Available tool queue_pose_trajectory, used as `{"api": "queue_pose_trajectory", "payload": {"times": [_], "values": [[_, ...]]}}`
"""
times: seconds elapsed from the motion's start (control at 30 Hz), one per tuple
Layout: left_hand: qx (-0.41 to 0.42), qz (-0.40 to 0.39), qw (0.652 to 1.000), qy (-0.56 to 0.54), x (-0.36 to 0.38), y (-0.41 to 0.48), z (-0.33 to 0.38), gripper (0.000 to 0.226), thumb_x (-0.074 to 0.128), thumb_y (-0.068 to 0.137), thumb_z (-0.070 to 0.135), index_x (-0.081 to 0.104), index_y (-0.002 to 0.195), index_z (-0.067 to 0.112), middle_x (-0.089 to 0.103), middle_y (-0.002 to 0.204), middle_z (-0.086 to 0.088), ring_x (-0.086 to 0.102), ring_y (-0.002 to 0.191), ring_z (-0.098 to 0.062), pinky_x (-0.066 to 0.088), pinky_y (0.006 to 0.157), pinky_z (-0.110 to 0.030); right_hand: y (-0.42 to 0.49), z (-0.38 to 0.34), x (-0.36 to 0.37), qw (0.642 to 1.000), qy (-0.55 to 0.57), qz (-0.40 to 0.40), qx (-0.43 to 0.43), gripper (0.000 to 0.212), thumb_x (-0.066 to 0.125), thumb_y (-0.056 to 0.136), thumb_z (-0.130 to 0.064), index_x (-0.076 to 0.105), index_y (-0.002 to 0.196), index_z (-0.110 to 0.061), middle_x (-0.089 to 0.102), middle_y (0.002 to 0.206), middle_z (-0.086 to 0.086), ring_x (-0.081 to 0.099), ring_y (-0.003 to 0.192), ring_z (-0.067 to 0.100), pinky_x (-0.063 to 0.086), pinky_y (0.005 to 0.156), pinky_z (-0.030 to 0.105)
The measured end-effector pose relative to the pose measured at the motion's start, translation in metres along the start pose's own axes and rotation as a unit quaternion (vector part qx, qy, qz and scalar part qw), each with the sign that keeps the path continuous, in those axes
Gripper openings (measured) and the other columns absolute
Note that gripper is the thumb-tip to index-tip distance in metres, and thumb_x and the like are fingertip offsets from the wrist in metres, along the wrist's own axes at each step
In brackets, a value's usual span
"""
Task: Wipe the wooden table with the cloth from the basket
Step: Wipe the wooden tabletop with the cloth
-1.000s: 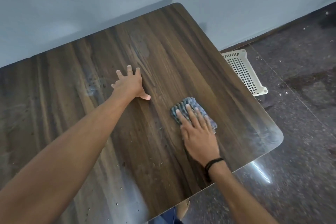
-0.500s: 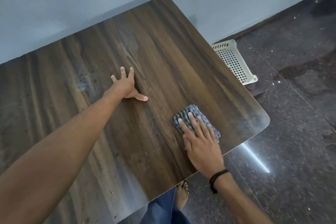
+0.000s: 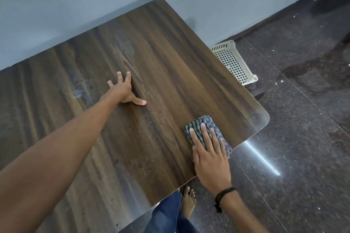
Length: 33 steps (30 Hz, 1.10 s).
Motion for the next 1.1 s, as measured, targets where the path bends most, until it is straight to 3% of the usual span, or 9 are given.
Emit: {"api": "queue_pose_trajectory", "payload": {"times": [0.07, 0.2, 0.33, 0.5, 0.63, 0.77, 0.9, 1.03, 1.1], "values": [[-0.002, 0.005, 1.000, 0.001, -0.001, -0.002, 0.000, 0.148, 0.087, 0.058, 0.061, -0.022, 0.154, 0.031, -0.029, 0.162, -0.001, -0.014, 0.147, -0.047, 0.016, 0.116, -0.065, 0.013, 0.030, -0.009, 1.000, 0.019, -0.001, -0.010, 0.053, 0.024, 0.104, -0.039, 0.029, 0.156, -0.034, 0.019, 0.165, 0.001, 0.019, 0.152, 0.026, 0.021, 0.120, 0.051], [-0.005, 0.006, 1.000, 0.004, 0.000, -0.002, -0.001, 0.149, 0.087, 0.056, 0.062, -0.022, 0.155, 0.030, -0.028, 0.162, -0.002, -0.013, 0.147, -0.049, 0.015, 0.117, -0.064, 0.035, 0.061, -0.021, 0.974, 0.044, 0.046, 0.220, 0.055, 0.026, 0.103, -0.038, 0.022, 0.158, -0.033, 0.014, 0.167, 0.005, 0.012, 0.153, 0.028, 0.013, 0.123, 0.053], [0.003, 0.010, 1.000, 0.004, 0.000, -0.004, 0.001, 0.148, 0.086, 0.058, 0.062, -0.021, 0.155, 0.030, -0.027, 0.163, -0.002, -0.012, 0.148, -0.047, 0.015, 0.116, -0.065, -0.011, -0.006, 0.003, 0.999, 0.003, -0.003, -0.037, 0.053, 0.029, 0.105, -0.036, 0.024, 0.158, -0.032, 0.014, 0.166, 0.001, 0.013, 0.154, 0.024, 0.016, 0.123, 0.049], [-0.003, 0.006, 1.000, 0.006, -0.001, -0.005, -0.002, 0.149, 0.086, 0.057, 0.063, -0.021, 0.155, 0.029, -0.028, 0.162, -0.002, -0.012, 0.148, -0.048, 0.016, 0.115, -0.067, 0.037, 0.032, -0.012, 0.981, 0.019, 0.043, 0.188, 0.056, 0.028, 0.104, -0.036, 0.026, 0.158, -0.024, 0.016, 0.166, 0.007, 0.017, 0.153, 0.030, 0.022, 0.120, 0.054], [0.022, 0.004, 1.000, 0.000, 0.001, -0.006, 0.003, 0.150, 0.085, 0.055, 0.066, -0.020, 0.155, 0.029, -0.028, 0.162, -0.002, -0.012, 0.148, -0.047, 0.017, 0.115, -0.066, 0.002, -0.038, 0.013, 0.998, 0.015, -0.036, -0.046, 0.055, 0.023, 0.106, -0.040, 0.014, 0.159, -0.029, 0.009, 0.167, 0.001, 0.004, 0.154, 0.024, 0.019, 0.123, 0.052], [0.028, 0.022, 0.999, -0.001, 0.000, -0.013, -0.006, 0.148, 0.083, 0.055, 0.070, -0.017, 0.156, 0.029, -0.025, 0.163, 0.000, -0.011, 0.149, -0.045, 0.019, 0.113, -0.065, 0.049, -0.008, 0.001, 0.987, 0.036, 0.027, 0.156, 0.060, 0.027, 0.103, -0.038, 0.017, 0.160, -0.019, 0.017, 0.166, 0.005, 0.013, 0.153, 0.026, 0.019, 0.122, 0.051], [0.036, 0.009, 0.999, 0.012, 0.001, -0.010, -0.005, 0.147, 0.081, 0.056, 0.072, -0.018, 0.156, 0.029, -0.028, 0.162, 0.001, -0.012, 0.149, -0.044, 0.021, 0.112, -0.066, 0.010, -0.072, 0.018, 0.998, 0.013, -0.012, -0.053, 0.055, 0.028, 0.105, -0.038, 0.025, 0.158, -0.025, 0.017, 0.166, -0.001, 0.010, 0.154, 0.021, 0.018, 0.122, 0.048], [0.044, 0.017, 0.998, 0.028, -0.015, -0.001, -0.016, 0.145, 0.079, 0.058, 0.072, -0.017, 0.156, 0.028, -0.032, 0.161, 0.001, -0.020, 0.148, -0.043, 0.011, 0.116, -0.066, 0.077, -0.036, 0.006, 0.993, 0.022, 0.012, 0.119, 0.056, 0.026, 0.104, -0.039, 0.023, 0.159, -0.027, 0.013, 0.166, 0.000, 0.012, 0.154, 0.024, 0.015, 0.123, 0.050], [0.045, 0.022, 0.998, 0.025, -0.026, 0.007, -0.021, 0.144, 0.080, 0.058, 0.070, -0.017, 0.156, 0.028, -0.035, 0.159, 0.000, -0.023, 0.147, -0.042, 0.007, 0.115, -0.067, 0.076, -0.071, 0.017, 0.998, 0.020, -0.013, 0.067, 0.056, 0.025, 0.104, -0.039, 0.018, 0.159, -0.031, 0.008, 0.167, 0.001, 0.006, 0.154, 0.025, 0.008, 0.124, 0.048]]}}
Point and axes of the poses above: each hand's wrist, its own y-axis towards the middle knuckle, its own x-axis out of the palm, z = x × y, the point moved 6 cm from there along y, towards the middle knuckle
